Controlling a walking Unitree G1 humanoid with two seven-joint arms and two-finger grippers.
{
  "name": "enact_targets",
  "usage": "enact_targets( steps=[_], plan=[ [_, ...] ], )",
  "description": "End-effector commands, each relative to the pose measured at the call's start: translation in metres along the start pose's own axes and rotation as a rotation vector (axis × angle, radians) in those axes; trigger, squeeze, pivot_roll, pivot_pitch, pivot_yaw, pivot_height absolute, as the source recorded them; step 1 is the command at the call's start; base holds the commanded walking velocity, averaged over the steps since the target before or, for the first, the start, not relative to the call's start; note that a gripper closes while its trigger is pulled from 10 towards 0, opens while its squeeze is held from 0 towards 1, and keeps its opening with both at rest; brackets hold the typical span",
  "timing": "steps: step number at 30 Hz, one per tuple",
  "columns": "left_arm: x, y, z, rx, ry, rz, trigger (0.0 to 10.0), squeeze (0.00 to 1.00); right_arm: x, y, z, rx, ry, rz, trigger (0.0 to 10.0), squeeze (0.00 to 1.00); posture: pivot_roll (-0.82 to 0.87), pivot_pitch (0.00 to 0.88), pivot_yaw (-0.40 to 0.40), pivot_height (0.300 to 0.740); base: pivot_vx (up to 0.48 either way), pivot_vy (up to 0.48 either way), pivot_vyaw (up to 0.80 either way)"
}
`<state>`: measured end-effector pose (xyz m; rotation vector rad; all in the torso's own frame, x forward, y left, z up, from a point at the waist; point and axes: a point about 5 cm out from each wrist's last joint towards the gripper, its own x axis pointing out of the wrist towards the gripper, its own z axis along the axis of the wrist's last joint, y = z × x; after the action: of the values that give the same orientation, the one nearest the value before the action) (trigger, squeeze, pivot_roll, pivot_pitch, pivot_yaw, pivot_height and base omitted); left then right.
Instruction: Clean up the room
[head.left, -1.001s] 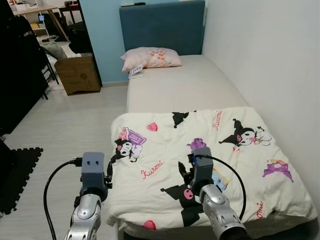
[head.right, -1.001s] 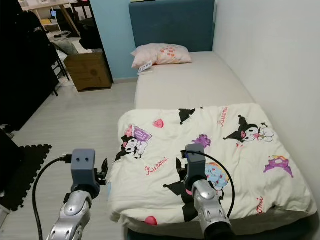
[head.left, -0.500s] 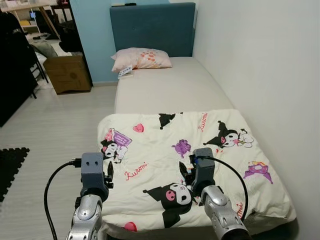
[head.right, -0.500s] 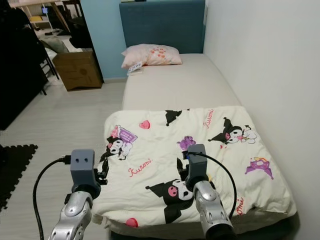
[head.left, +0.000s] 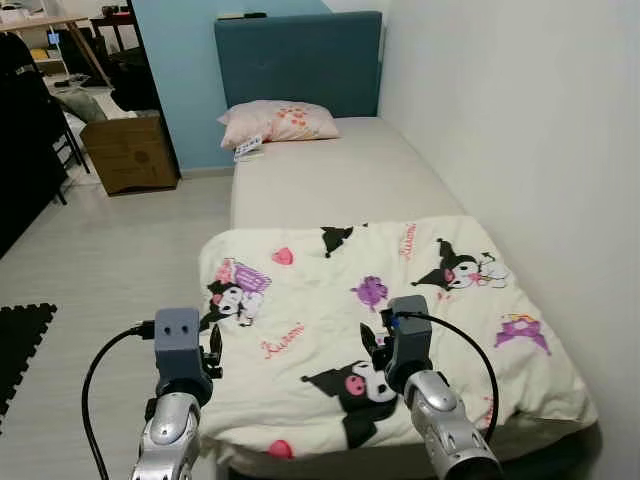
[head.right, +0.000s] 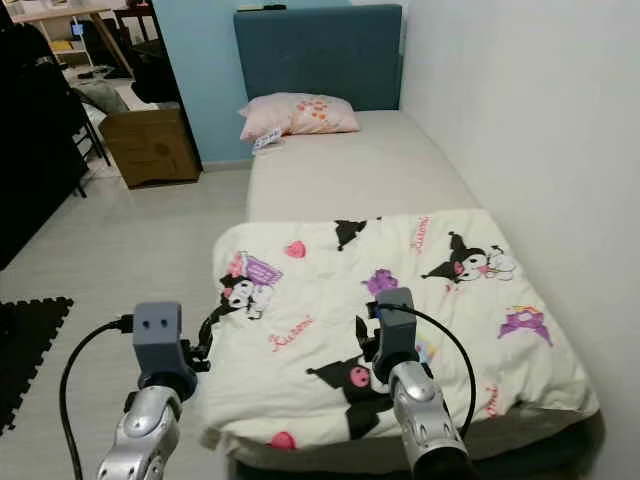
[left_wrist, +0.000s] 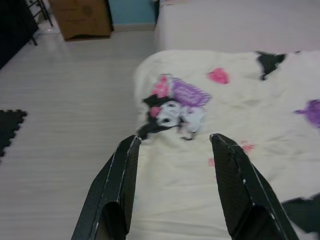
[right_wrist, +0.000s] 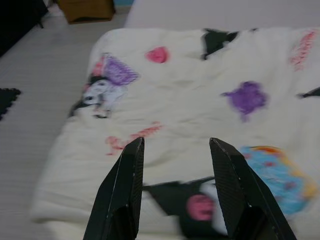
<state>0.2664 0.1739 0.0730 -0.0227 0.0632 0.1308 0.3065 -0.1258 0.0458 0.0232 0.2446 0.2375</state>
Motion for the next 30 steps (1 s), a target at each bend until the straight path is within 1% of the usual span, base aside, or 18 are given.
enact_targets(
  steps=[1, 6, 9, 11, 12, 17, 19, 20, 22, 30],
  plan=[
    [-0.0015, 0.0013, 0.0018, 0.015, -0.012, 0.0, 10.0, 0.0, -0.0002, 0.0005, 0.0008, -0.002, -0.003, 0.003, 10.0, 0.0, 0.04, 0.044, -0.004, 0.74, 0.0, 0.0, 0.0],
    [-0.0014, -0.0009, 0.0038, 0.051, -0.015, -0.018, 10.0, 0.0, -0.0012, -0.0005, -0.0003, 0.004, -0.003, -0.004, 10.0, 0.0, 0.04, 0.046, 0.004, 0.74, 0.0, 0.0, 0.0],
    [-0.0011, -0.0014, 0.0041, 0.059, -0.016, -0.022, 10.0, 0.0, -0.0014, -0.001, -0.0006, 0.005, -0.003, -0.006, 10.0, 0.0, 0.04, 0.046, 0.004, 0.74, 0.0, 0.0, 0.0],
    [0.0001, -0.0011, 0.0039, 0.088, -0.009, -0.021, 10.0, 0.0, -0.0018, -0.0022, -0.0008, 0.006, -0.003, -0.011, 10.0, 0.0, 0.04, 0.047, 0.011, 0.74, 0.0, 0.0, 0.0],
    [0.0001, -0.0011, 0.0039, 0.088, -0.009, -0.021, 10.0, 0.0, -0.0018, -0.0022, -0.0008, 0.006, -0.003, -0.011, 10.0, 0.0, 0.04, 0.047, 0.011, 0.74, 0.0, 0.0, 0.0],
    [0.0019, -0.003, 0.0042, 0.137, -0.005, -0.039, 10.0, 0.0, -0.0021, -0.0047, -0.0004, 0.01, -0.005, -0.023, 10.0, 0.0, 0.04, 0.048, 0.015, 0.74, 0.0, -0.48, 0.0],
    [0.0019, -0.0024, 0.0045, 0.128, -0.01, -0.03, 10.0, 0.0, -0.0021, -0.0048, -0.0003, 0.01, -0.005, -0.024, 10.0, 0.0, 0.04, 0.047, 0.015, 0.74, 0.0, -0.435, 0.0],
    [0.002, -0.0021, 0.004, 0.094, -0.01, -0.021, 10.0, 0.0, -0.002, -0.0048, -0.0002, 0.01, -0.005, -0.024, 10.0, 0.0, 0.04, 0.047, 0.015, 0.74, 0.0, 0.0, 0.0],
    [0.003, -0.0001, 0.0026, 0.082, 0.0, 0.005, 10.0, 0.0, -0.0016, -0.0047, 0.0006, 0.01, -0.007, -0.025, 10.0, 0.0, 0.04, 0.046, 0.015, 0.74, 0.0, 0.0, 0.0],
    [0.0015, 0.005, 0.0013, 0.083, -0.003, 0.021, 10.0, 0.0, -0.0004, -0.0024, 0.0019, 0.012, -0.01, -0.019, 10.0, 0.0, 0.04, 0.042, 0.015, 0.74, 0.0, 0.0, 0.0]
  ],
)
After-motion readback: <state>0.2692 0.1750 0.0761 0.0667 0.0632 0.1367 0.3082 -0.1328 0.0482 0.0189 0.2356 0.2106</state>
